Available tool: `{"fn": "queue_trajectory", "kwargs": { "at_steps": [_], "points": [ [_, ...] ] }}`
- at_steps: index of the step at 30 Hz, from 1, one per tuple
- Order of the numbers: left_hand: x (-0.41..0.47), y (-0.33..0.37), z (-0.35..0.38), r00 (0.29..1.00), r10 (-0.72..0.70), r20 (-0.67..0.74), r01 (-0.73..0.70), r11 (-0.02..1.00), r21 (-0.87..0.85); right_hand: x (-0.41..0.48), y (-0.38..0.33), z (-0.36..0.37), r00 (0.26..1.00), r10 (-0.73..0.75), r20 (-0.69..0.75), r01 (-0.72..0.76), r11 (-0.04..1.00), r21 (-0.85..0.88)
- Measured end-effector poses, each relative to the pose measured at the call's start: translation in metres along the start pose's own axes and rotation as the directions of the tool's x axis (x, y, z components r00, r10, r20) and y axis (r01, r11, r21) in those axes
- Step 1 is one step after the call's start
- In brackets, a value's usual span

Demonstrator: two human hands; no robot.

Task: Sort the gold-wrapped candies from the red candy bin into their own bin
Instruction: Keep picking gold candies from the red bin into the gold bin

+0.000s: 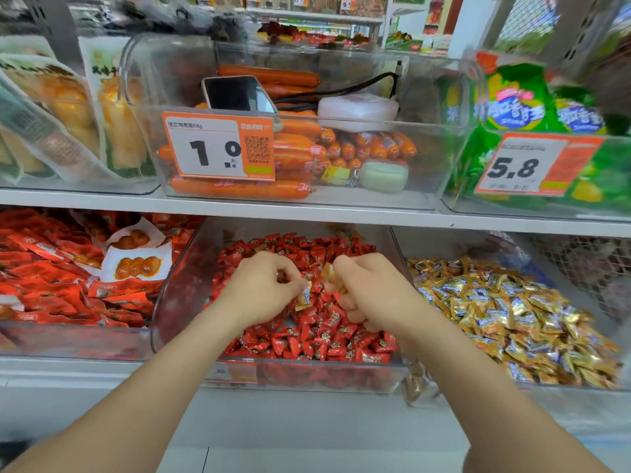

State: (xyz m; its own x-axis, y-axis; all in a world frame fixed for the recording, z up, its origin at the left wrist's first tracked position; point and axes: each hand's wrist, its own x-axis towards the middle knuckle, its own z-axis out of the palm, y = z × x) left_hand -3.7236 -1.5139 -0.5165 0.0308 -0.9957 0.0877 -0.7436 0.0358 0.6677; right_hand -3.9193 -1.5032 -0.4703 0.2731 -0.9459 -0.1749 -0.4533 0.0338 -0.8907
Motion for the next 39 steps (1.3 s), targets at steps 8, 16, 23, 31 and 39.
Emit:
{"fn": "queue_trajectory", "kwargs": {
  "at_steps": [8,16,23,31,39],
  "points": [
    [-0.034,0.056,0.042,0.969,-0.042,0.244,0.167,0.835,-0.524,-0.024,0.033,-0.073,0.909,-0.083,-0.409,0.117,0.992,0.057],
    [-0.041,0.16,0.07,0.973,0.194,0.126,-0.124,0.897,-0.425,-0.007,0.126,-0.165,0.869,-0.215,-0.446,-0.13,0.77,-0.625],
    [0.019,0.208,0.149,0.915,0.393,0.093,-0.396,0.918,0.016,-0.032,0.134,-0.191,0.789,-0.27,-0.552,0.001,0.899,-0.438],
    [0.017,0.191,0.14,0.833,0.514,0.203,-0.548,0.72,0.425,-0.045,0.112,-0.175,0.728,-0.239,-0.643,0.087,0.962,-0.258],
    [-0.011,0.073,0.044,0.926,0.354,-0.133,-0.312,0.913,0.263,-0.047,0.052,-0.087,0.827,-0.41,-0.385,0.307,0.903,-0.302]
  ]
}}
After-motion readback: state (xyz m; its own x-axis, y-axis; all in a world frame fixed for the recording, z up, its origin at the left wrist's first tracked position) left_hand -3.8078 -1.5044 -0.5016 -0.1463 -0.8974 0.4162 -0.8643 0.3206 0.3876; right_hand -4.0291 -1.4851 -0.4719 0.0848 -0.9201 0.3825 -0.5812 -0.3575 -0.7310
